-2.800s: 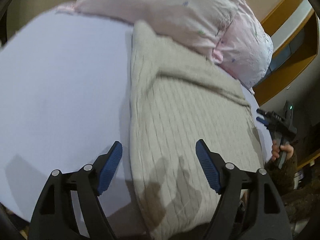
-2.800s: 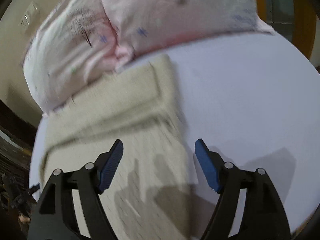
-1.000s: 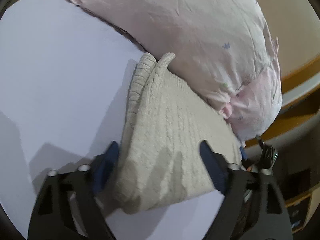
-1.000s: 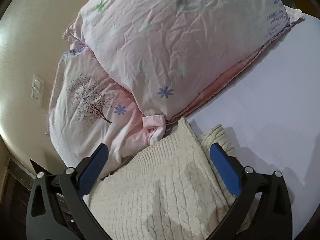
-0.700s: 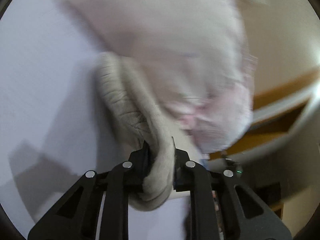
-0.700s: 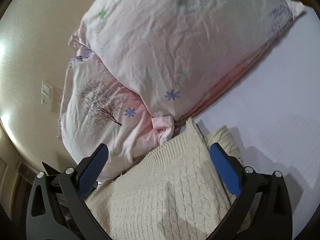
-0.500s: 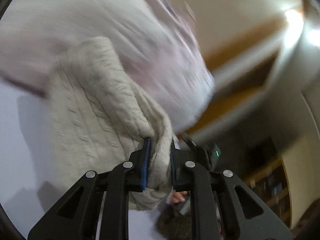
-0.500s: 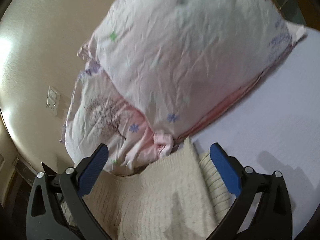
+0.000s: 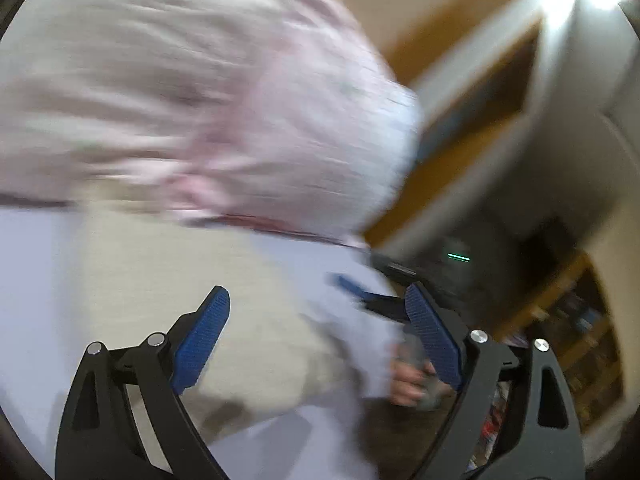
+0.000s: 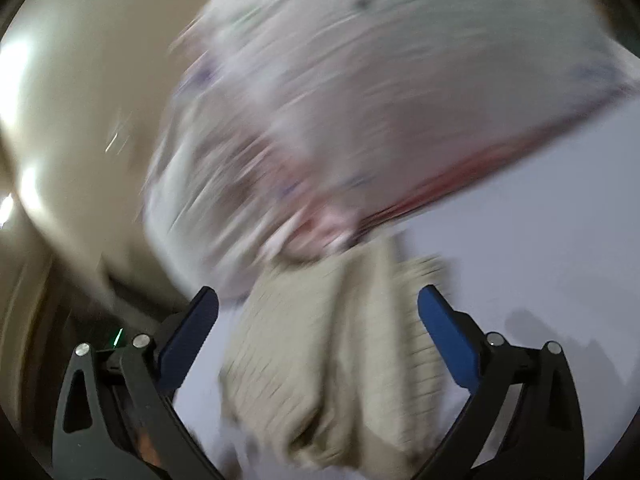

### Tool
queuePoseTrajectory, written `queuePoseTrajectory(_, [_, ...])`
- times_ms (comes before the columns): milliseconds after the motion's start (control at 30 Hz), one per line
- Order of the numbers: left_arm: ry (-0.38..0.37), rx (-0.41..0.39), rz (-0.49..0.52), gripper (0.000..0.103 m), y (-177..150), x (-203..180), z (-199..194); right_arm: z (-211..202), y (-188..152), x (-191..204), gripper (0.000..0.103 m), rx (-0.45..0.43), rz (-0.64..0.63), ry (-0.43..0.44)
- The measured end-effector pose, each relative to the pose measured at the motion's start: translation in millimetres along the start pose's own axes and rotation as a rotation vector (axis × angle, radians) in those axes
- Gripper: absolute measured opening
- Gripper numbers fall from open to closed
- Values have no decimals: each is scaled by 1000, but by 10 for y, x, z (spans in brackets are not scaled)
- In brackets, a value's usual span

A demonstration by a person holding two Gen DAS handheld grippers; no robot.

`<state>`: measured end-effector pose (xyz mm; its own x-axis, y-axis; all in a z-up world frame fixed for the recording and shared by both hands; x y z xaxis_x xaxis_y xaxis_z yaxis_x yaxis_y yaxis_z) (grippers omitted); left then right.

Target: Fold small clothes

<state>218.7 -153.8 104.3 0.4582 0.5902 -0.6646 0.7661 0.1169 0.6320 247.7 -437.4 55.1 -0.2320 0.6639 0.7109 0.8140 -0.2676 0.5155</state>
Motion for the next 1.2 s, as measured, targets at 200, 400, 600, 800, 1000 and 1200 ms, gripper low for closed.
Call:
queuePoseTrajectory(200, [167, 14, -98, 90, -205, 551, -401, 604, -295, -36, 68, 218, -10, -153])
queuePoseTrajectory(400, [174, 41, -121, 90, -274, 701, -421, 763, -409, 183, 30, 196, -144, -243])
queuePoseTrajectory(600, [162, 48, -151, 91, -249, 754, -272, 309, -184, 467, 18, -4, -171, -199])
queuePoseTrajectory(800, [139, 89, -152, 95, -279, 722, -47, 58, -167, -59, 28, -44, -18, -422])
queuePoseTrajectory(1000, [174, 196, -152, 95, -386, 711, 420, 62, -230, -268, 92, -1, 98, -353])
queuePoseTrajectory(1200, [189, 270, -127, 96, -517, 660, 754, 291, -269, -330, 93, 72, 93, -342])
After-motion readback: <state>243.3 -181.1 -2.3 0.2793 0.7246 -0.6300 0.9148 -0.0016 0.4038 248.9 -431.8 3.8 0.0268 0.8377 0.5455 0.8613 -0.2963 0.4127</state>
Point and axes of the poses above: each gripper's, at about its wrist camera, not at the fingertips, and z roughly the way its jaws point, x to its left, y to its top, the point moved 4 cm from there along z, roughly the way its jaws point, and after that the axes turned 1 degree about -y, right-handed, at the moved point
